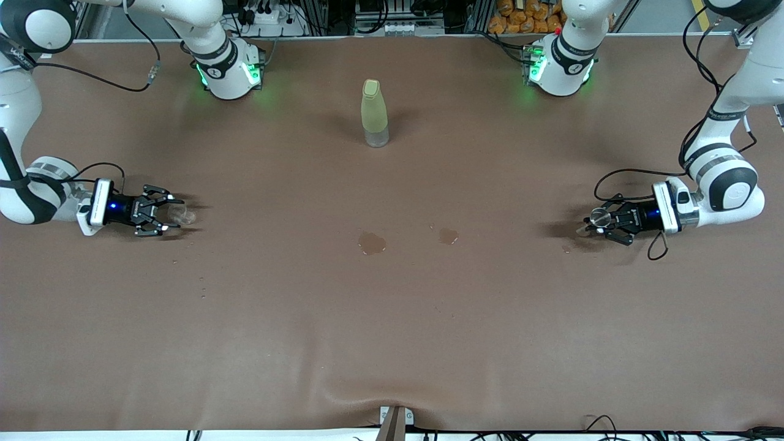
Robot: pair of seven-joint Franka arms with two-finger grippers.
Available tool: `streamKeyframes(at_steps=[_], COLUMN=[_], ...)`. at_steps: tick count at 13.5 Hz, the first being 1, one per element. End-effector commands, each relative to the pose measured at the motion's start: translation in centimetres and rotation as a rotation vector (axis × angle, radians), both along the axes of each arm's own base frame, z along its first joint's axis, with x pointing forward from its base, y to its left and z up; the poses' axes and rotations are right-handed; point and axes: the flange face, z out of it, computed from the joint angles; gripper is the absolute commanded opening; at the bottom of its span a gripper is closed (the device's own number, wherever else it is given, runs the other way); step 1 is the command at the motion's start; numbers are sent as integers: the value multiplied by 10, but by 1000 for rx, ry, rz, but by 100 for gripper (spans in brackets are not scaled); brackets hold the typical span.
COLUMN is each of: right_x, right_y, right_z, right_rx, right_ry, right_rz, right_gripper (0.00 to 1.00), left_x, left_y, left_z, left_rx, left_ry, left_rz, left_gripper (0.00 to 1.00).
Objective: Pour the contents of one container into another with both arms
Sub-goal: 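Lower the glass cup onto the table and open the right gripper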
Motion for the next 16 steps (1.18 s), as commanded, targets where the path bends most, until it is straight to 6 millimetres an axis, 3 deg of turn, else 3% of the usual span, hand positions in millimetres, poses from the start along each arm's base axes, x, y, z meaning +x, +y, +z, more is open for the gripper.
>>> streamKeyframes(at_steps=[1, 5, 9, 13, 16], right_x=[15, 49, 90, 128, 144], right_y=[-5, -36, -57, 0, 23], right_z=[9, 48, 126, 226, 290], right_rx=[-9, -108, -226, -399, -577], right_ry=[-15, 87, 302, 390, 506], right_rz=[33, 47, 63, 61, -98], right_gripper=[100, 100, 100, 100, 100], left_x=[8, 2, 3, 3, 1], left_y=[1, 8, 8, 7, 8], left_z=[-7, -18, -21, -23, -25], left_rx=[-19, -29, -41, -52, -58], left_ry=[-27, -11, -8, -3, 8], left_rz=[-29, -12, -14, -15, -11], left_gripper=[0, 0, 21, 32, 44])
